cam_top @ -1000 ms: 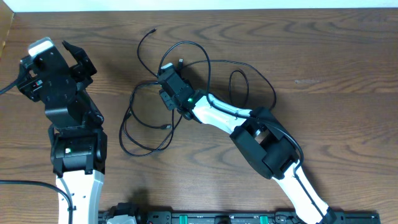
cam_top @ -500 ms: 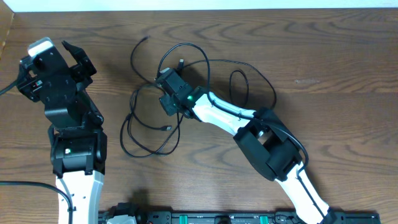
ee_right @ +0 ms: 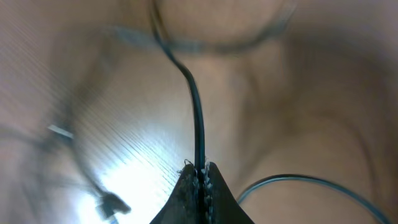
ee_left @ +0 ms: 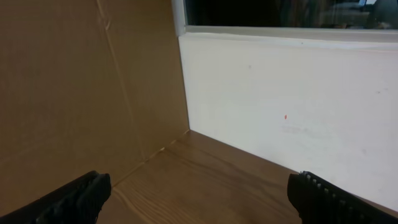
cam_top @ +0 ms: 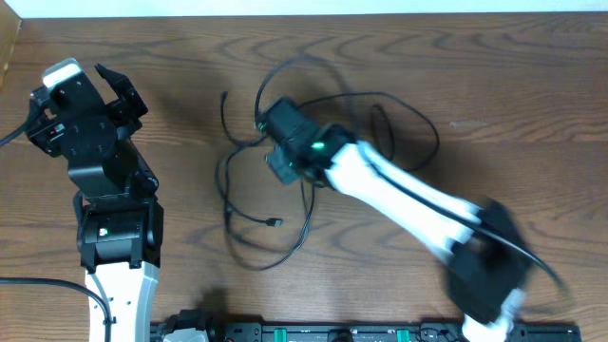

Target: Untangle cables

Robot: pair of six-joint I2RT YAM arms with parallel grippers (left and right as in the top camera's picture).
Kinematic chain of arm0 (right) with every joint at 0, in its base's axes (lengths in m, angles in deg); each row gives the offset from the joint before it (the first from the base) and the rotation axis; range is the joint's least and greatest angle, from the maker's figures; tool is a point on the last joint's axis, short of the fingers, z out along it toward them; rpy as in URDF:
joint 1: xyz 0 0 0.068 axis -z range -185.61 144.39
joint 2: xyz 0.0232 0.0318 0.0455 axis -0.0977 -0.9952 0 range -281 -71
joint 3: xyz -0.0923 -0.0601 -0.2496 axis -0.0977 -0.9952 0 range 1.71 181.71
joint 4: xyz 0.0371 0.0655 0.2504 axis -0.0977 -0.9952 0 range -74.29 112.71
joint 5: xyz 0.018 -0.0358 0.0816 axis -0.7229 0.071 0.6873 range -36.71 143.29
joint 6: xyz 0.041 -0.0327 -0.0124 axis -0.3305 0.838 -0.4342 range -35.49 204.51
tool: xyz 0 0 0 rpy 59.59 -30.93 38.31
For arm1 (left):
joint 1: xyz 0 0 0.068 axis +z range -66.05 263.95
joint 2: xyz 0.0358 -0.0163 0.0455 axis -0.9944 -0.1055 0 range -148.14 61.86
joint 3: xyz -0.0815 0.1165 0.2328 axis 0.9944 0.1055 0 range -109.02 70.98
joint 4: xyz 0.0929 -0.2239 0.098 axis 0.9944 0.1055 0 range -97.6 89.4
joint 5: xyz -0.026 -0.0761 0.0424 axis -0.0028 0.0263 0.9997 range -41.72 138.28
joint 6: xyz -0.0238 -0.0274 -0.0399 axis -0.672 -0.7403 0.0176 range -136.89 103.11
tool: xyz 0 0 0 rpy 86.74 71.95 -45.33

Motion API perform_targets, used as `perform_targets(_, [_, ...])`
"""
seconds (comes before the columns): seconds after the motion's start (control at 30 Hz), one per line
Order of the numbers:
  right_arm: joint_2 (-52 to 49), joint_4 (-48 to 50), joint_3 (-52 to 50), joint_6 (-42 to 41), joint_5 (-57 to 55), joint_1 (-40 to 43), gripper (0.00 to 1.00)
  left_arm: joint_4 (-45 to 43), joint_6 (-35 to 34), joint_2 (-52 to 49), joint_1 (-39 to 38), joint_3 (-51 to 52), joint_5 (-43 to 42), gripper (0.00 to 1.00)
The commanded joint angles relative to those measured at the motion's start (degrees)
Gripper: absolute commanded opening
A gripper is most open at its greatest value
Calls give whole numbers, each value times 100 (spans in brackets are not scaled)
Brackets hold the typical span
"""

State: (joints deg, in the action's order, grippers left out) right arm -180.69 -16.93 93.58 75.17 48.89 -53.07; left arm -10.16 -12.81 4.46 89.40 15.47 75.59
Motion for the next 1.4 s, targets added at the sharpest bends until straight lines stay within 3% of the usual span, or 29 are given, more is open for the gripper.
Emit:
perform_targets(0.0, [1513, 94, 114, 223, -678, 138, 1, 42, -188, 57, -17, -22, 11, 96])
perform_targets(0.17, [2931, 647, 114, 481, -922, 345, 1, 166, -369, 55, -17, -22, -26, 96])
perform_targets(0.3, [3683, 1113, 114, 476, -892, 522, 1, 455, -573, 48, -17, -22, -538, 96])
perform_targets(0.67, [4371, 2079, 114, 470, -892, 627, 1, 927, -911, -190, -17, -22, -1746, 96])
perform_targets(0.77, [4286, 2048, 114, 472, -894, 627, 1, 944, -907, -236, -17, -22, -2872, 96])
perform_targets(0.87, [4129, 1974, 114, 474, -903, 627, 1, 942, -868, -306, -17, -22, -4513, 96])
perform_targets(1.13, [4000, 1971, 114, 660, -1231, 627, 1, 935, -164, -815, -17, -22, -8181, 98])
perform_targets(1.23, [4059, 1967, 114, 688, -1266, 627, 1, 935, 494, -1202, -24, -22, -9580, 98])
perform_targets(1.37, [4157, 1952, 114, 688, -1266, 627, 1, 935, 1360, -1742, -160, -22, -10432, 98])
